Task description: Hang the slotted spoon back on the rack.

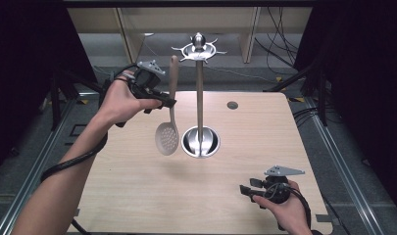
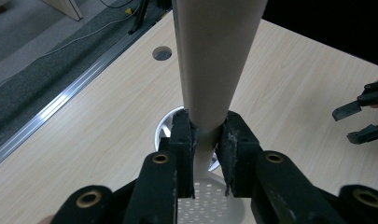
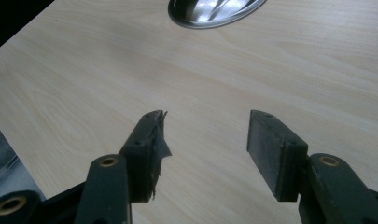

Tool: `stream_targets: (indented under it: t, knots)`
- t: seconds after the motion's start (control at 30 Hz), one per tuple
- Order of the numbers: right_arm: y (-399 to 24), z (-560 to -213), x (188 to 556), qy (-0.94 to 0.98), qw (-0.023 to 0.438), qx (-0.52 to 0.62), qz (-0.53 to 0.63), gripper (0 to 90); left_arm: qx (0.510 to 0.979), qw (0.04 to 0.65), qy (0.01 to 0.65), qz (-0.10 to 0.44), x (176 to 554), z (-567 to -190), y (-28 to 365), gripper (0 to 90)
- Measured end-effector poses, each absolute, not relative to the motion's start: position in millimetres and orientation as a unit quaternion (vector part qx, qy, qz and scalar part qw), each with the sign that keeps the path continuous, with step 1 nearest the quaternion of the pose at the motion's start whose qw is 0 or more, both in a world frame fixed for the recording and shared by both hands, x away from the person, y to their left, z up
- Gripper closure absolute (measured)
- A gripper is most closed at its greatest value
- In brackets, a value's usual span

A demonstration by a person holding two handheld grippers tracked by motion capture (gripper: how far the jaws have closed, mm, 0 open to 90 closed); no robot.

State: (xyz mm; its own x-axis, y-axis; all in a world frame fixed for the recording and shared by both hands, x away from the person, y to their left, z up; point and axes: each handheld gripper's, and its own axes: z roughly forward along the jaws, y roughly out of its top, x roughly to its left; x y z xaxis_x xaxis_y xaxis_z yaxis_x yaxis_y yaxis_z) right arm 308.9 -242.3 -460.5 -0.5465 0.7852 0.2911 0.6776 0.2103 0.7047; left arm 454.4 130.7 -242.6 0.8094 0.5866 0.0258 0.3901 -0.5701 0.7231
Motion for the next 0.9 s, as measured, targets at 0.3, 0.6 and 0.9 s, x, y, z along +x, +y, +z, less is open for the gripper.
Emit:
stream_targets:
  t: [0.3, 0.6, 0.9]
  knots:
    - [-241.7, -461.3, 309.2, 0.772, 0.054, 0.472, 0.421, 46.9, 0.877, 0.369, 0.278, 0.131, 456.3, -242.0, 128.7, 75.7]
    - [-242.3, -461.2, 309.1, 0.772, 0.057, 0.474, 0.419, 46.9, 0.879, 0.366, 0.277, 0.127, 458.9, -243.1, 127.8, 75.7]
    - [-242.6, -461.2, 309.1, 0.772, 0.058, 0.474, 0.42, 46.9, 0.881, 0.362, 0.277, 0.127, 461.2, -243.3, 123.7, 75.7]
